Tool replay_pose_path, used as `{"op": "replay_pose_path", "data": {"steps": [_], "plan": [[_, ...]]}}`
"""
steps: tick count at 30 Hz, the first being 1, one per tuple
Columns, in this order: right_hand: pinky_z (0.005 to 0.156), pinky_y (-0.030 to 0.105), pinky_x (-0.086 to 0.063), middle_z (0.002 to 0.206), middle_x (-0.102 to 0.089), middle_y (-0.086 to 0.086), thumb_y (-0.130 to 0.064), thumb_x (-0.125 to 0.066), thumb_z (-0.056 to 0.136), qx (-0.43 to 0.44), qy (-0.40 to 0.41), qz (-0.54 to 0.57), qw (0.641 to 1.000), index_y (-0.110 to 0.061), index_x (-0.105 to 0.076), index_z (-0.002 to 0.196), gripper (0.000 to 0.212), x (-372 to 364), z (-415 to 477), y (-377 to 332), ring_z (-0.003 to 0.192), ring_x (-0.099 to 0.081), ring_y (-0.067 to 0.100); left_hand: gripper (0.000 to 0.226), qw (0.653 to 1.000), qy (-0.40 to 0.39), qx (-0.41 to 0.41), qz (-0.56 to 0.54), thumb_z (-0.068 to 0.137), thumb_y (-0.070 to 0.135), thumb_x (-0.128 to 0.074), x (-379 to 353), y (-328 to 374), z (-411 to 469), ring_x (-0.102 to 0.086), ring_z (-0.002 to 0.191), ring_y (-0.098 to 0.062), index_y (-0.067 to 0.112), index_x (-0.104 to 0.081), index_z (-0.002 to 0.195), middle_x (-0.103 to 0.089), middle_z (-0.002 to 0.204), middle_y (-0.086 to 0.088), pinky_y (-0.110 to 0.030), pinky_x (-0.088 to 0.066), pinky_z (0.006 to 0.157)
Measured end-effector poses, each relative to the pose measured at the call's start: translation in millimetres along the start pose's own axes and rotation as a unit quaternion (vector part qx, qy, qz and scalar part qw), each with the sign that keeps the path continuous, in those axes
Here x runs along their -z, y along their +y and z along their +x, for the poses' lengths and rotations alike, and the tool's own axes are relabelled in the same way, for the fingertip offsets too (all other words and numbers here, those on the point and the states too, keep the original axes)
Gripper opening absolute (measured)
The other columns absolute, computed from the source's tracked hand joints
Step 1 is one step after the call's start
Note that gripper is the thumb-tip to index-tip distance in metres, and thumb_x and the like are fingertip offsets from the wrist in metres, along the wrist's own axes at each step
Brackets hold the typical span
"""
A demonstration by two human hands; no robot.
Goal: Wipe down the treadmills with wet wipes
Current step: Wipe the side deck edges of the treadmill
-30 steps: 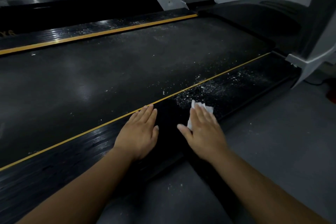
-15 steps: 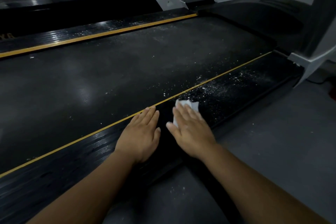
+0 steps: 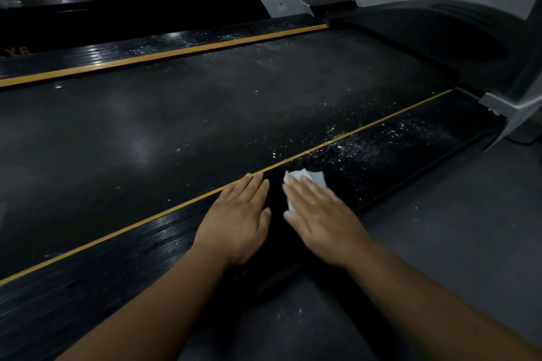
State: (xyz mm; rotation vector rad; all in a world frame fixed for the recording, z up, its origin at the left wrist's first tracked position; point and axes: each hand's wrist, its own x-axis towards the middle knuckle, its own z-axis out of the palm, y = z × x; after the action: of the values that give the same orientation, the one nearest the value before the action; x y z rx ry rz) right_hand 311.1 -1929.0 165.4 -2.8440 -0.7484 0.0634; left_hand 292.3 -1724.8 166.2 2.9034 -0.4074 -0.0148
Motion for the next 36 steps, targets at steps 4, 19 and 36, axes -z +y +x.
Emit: {"op": "replay_pose_path", "data": {"steps": [4,19,36], "plan": [[0.126,0.035,0.000,0.169,0.002,-0.003,-0.051,-0.014,0.106,-0.126,-0.021,0.003,0.992,-0.020,-0.002,0.162,0.065,12.0,44.8,27.9,0.154,0.008,0.011,0.086,1.000,-0.005,0.001,-0.005,0.085,0.055,0.012,2.3,1.8,-1.9,0.011,0.154,-0.009,0.022,-0.002,0.163,0.007,0.169,0.004,-0.025,0.011,0.121],[0.119,0.028,-0.014,0.167,-0.020,0.000,-0.026,-0.036,0.107,-0.041,0.020,0.067,0.997,-0.022,-0.019,0.161,0.056,13.1,41.1,-22.0,0.154,-0.012,0.012,0.087,1.000,-0.001,0.012,0.004,0.085,0.054,0.010,0.4,3.1,-0.1,0.009,0.155,-0.013,0.017,-0.004,0.163,0.006,0.170,-0.002,-0.029,0.009,0.123],[0.100,0.032,-0.045,0.144,-0.050,0.007,-0.015,-0.041,0.102,-0.036,0.099,0.070,0.992,-0.017,-0.051,0.141,0.040,0.3,44.3,27.3,0.125,-0.052,0.029,0.076,1.000,-0.008,0.010,0.004,0.094,0.050,0.000,3.1,2.9,0.7,0.009,0.155,-0.013,0.018,-0.002,0.162,0.008,0.170,-0.001,-0.029,0.009,0.122]]}}
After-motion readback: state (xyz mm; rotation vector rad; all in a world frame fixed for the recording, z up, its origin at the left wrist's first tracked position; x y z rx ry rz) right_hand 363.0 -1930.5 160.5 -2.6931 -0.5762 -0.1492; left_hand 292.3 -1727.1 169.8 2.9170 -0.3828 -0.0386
